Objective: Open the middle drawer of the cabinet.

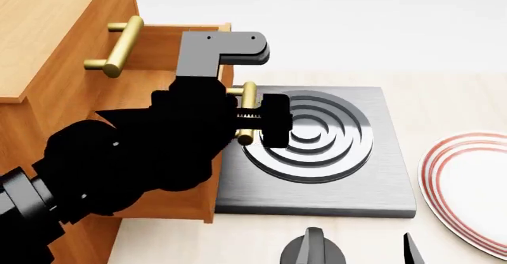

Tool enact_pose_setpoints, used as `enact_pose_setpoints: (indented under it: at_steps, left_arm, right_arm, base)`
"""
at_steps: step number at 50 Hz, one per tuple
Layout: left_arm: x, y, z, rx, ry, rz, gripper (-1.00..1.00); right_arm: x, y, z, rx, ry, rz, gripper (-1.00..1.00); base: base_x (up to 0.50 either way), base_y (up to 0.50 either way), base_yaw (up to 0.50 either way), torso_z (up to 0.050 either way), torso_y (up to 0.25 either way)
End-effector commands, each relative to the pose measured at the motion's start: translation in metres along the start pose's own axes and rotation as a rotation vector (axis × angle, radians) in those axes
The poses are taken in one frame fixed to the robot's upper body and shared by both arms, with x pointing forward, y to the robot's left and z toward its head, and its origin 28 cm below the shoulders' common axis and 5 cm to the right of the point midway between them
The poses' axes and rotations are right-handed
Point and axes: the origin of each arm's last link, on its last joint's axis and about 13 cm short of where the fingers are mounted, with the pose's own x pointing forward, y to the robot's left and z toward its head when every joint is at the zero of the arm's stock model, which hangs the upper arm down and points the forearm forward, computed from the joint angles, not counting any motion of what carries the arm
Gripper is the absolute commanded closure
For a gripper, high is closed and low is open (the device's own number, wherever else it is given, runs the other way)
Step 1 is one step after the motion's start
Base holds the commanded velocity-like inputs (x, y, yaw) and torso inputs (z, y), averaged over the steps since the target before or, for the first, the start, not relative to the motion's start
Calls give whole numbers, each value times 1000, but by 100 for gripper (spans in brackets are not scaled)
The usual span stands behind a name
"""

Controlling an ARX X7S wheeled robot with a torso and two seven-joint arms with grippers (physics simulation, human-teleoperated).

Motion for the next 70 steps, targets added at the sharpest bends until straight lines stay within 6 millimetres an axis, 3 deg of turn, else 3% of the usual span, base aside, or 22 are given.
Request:
enact_pose_setpoints:
  at_steps: [1,20,40,63,70]
  left_arm:
    - [-6,-17,-12,-16,37,-64,-100]
    - [-19,-36,-27,-5,33,-134,-100]
    - [-36,-52,-19,-75,-14,-338,-100]
    - [-51,-62,-30,28,-1,-448,-100]
    - [-64,-70,-34,42,-9,-500,-100]
  right_arm:
    - [0,0,0,2,-1,1,-100]
    - [1,0,3,6,-2,1,-100]
    - [2,1,4,5,0,7,-100]
    - [2,1,4,6,0,7,-100]
    - [1,0,4,7,0,6,-100]
  base:
    - [0,0,0,0,0]
    - [0,0,0,0,0]
    - [0,0,0,0,2]
    - [0,0,-1,0,0]
    - [0,0,-1,0,0]
